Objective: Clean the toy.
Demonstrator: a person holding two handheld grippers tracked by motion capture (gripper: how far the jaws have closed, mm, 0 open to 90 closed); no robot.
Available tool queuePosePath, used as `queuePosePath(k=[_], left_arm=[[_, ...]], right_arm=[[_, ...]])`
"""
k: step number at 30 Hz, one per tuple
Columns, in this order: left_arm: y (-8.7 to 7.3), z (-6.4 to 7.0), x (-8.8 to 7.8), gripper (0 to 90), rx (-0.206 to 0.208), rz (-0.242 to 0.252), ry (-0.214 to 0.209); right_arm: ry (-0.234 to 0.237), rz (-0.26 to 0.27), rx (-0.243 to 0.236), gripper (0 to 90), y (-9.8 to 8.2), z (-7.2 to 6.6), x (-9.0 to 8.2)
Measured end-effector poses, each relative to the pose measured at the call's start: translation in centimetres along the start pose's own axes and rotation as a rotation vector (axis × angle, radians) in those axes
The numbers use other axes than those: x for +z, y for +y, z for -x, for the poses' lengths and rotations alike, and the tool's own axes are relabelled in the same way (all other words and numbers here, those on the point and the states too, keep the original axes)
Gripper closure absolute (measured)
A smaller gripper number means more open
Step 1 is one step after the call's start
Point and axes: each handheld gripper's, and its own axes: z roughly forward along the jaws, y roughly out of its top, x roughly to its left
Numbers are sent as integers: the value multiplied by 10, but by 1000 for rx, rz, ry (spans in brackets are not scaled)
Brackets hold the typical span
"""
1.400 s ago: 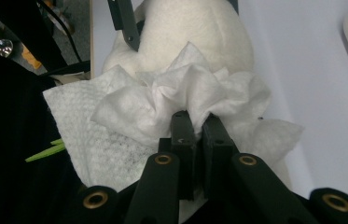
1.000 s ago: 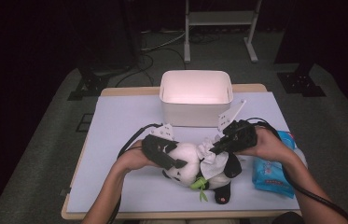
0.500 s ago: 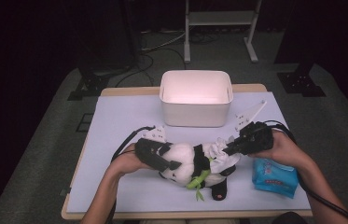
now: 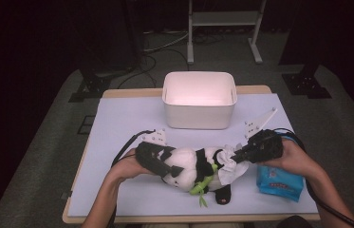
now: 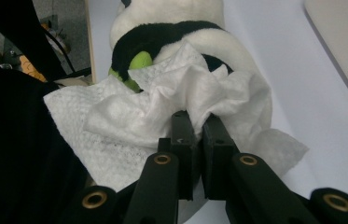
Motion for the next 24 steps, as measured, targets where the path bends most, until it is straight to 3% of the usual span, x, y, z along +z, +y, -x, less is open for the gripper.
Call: queuePosePath(k=[12,24], left_arm=[[0,3,1,272,8,12,6],[2,5,5,277,15,4,21]], right_arm=[[-14,-10,8,843,-8,-4,-5],[-25,-23,-28,843,7,-2,-1]])
